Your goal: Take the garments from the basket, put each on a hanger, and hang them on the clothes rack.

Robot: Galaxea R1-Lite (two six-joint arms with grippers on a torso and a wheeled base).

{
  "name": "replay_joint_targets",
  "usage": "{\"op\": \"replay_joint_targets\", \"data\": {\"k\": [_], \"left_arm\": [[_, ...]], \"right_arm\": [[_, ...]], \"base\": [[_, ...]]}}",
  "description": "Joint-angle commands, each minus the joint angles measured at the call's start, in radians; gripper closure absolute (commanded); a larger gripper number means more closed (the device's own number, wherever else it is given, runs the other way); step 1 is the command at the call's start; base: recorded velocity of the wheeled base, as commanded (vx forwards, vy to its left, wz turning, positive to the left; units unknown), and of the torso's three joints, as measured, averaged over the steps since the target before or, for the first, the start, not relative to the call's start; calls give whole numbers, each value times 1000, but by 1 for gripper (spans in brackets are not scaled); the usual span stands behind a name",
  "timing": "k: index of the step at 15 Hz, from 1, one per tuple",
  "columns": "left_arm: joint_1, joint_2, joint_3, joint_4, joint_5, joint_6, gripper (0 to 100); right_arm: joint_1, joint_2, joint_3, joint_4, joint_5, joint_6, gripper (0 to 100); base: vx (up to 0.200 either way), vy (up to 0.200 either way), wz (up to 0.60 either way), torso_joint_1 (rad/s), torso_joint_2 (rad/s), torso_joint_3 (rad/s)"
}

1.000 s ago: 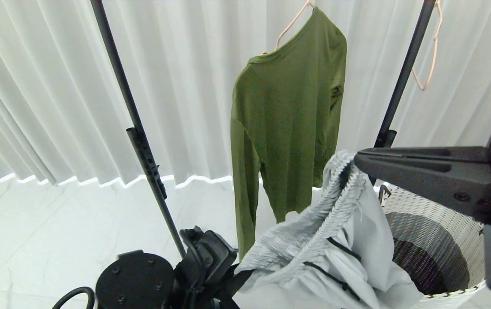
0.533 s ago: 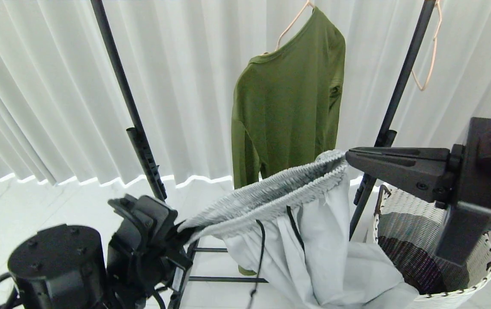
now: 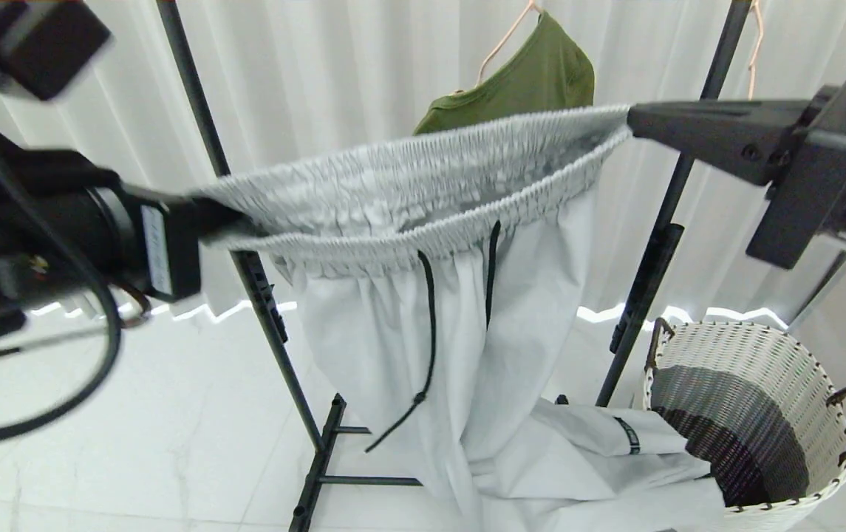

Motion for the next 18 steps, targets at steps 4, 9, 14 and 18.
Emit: {"op": "replay_joint_targets", "data": {"k": [4, 9, 14, 18], "left_arm": [[-203, -7, -494, 428, -20, -39, 100], [-221, -23, -390, 494, -92, 228, 100], [-219, 65, -396, 229, -60, 256, 100], [-219, 133, -407, 69, -7, 256, 100]], "right_arm": [[-19, 1, -158, 62, 0, -88, 100], [-19, -79, -180, 184, -3, -168, 100], [-19, -142, -186, 256, -78, -194, 100], [10, -246, -284, 559, -72, -194, 100]], "base": [[0, 0, 0, 0, 0, 0], [0, 0, 0, 0, 0, 0], [0, 0, 0, 0, 0, 0], [0, 0, 0, 0, 0, 0]]}}
